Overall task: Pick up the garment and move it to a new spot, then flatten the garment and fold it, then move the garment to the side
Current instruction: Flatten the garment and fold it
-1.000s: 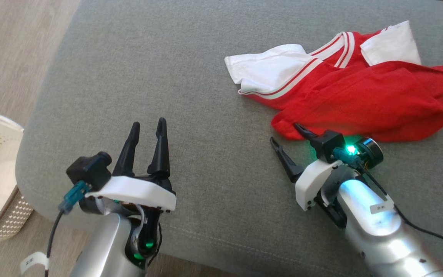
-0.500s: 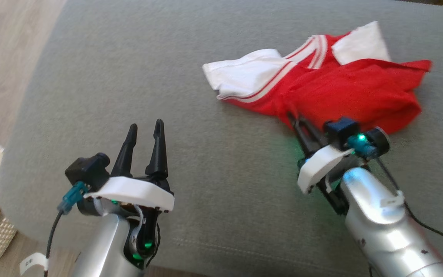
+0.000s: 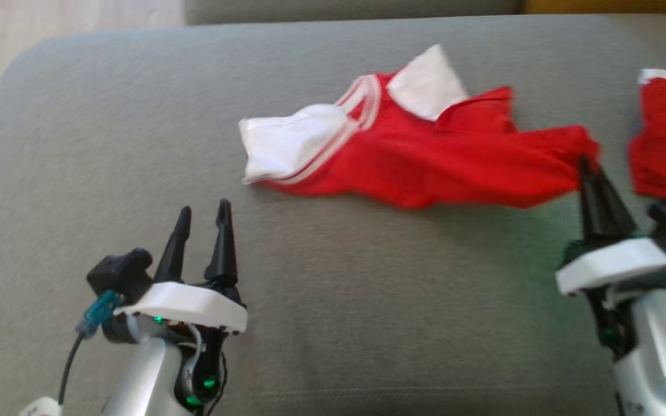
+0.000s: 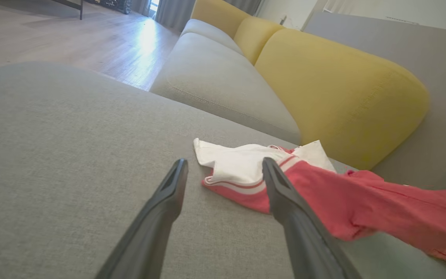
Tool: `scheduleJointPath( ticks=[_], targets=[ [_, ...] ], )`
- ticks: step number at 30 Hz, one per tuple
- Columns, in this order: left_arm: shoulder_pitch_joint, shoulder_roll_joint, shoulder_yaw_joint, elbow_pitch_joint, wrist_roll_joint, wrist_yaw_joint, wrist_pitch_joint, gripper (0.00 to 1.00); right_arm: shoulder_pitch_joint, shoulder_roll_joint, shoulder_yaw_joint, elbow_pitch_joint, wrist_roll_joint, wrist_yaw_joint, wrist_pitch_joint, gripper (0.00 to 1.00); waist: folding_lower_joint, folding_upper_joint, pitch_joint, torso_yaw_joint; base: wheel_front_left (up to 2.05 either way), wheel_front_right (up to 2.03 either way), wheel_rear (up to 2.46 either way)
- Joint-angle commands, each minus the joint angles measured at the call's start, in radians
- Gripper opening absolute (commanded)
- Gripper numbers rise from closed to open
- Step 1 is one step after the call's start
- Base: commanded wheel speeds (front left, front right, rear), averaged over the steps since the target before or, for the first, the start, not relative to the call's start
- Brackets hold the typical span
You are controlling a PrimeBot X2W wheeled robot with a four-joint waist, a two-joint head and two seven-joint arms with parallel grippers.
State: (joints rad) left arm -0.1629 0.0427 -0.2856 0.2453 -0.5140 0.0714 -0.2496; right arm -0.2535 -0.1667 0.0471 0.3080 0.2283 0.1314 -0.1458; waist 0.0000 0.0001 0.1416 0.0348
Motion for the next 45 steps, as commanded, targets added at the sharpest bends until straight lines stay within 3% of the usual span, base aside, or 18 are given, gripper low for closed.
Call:
scheduleJointPath(
  ticks=[1, 6, 13, 14, 15, 16, 20, 25, 34, 45],
  targets=[
    [-0.03, 0.008, 0.039, -0.03, 0.009, -0.005, -0.012, 1.0, 0.007, 0.002, -0.015, -0.06, -0.008, -0.001, 0.021, 0.0, 0.0, -0.0001, -0.019, -0.056, 0.0, 0.0, 0.0],
    [-0.046, 0.008, 0.036, -0.024, 0.013, -0.014, -0.012, 1.0, 0.068, 0.02, -0.136, -0.135, -0.025, -0.001, 0.094, 0.0, 0.0, -0.0001, -0.01, -0.102, 0.0, 0.0, 0.0],
    [-0.058, 0.008, 0.022, -0.017, 0.007, -0.013, -0.012, 1.0, 0.122, 0.042, -0.212, -0.101, -0.05, -0.001, 0.185, 0.0, 0.0, -0.0001, -0.002, -0.117, 0.0, 0.0, 0.0],
    [-0.059, 0.008, 0.02, -0.017, 0.006, -0.013, -0.012, 1.0, 0.129, 0.045, -0.219, -0.086, -0.053, -0.001, 0.2, 0.07, 0.0, -0.0001, -0.002, -0.117, 0.0, 0.0, 0.0],
    [-0.06, 0.008, 0.017, -0.016, 0.005, -0.014, -0.012, 1.0, 0.135, 0.049, -0.229, -0.071, -0.059, -0.001, 0.211, 0.37, 0.0, -0.0001, -0.001, -0.116, 0.0, 0.0, 0.0],
    [-0.06, 0.008, 0.015, -0.015, 0.005, -0.014, -0.012, 1.0, 0.14, 0.053, -0.242, -0.057, -0.067, -0.001, 0.221, 1.0, 0.0, -0.0001, -0.001, -0.115, 0.0, 0.0, 0.0],
    [-0.064, 0.008, 0.012, -0.012, 0.007, -0.014, -0.012, 1.0, 0.128, 0.078, -0.279, -0.043, -0.096, -0.001, 0.208, 1.0, 0.0, -0.0001, 0.005, -0.11, 0.0, 0.0, 0.0],
    [-0.066, 0.008, 0.016, -0.007, 0.015, -0.017, -0.012, 1.0, 0.086, 0.096, -0.263, -0.102, -0.117, -0.001, 0.116, 1.0, 0.0, -0.0001, 0.005, -0.108, 0.0, 0.0, 0.0],
    [-0.062, 0.008, 0.007, -0.012, 0.012, -0.017, -0.012, 1.0, 0.113, 0.089, -0.02, -0.206, -0.02, -0.001, -0.013, 1.0, 0.0, -0.0001, -0.009, -0.111, 0.0, 0.0, 0.0],
    [-0.108, 0.008, -0.031, 0.033, 0.02, -0.033, -0.012, 1.0, 0.11, 0.081, 0.043, -0.178, 0.001, -0.001, -0.035, 1.0, 0.0, -0.0001, 0.014, -0.151, 0.0, 0.0, 0.0]
  ],
)
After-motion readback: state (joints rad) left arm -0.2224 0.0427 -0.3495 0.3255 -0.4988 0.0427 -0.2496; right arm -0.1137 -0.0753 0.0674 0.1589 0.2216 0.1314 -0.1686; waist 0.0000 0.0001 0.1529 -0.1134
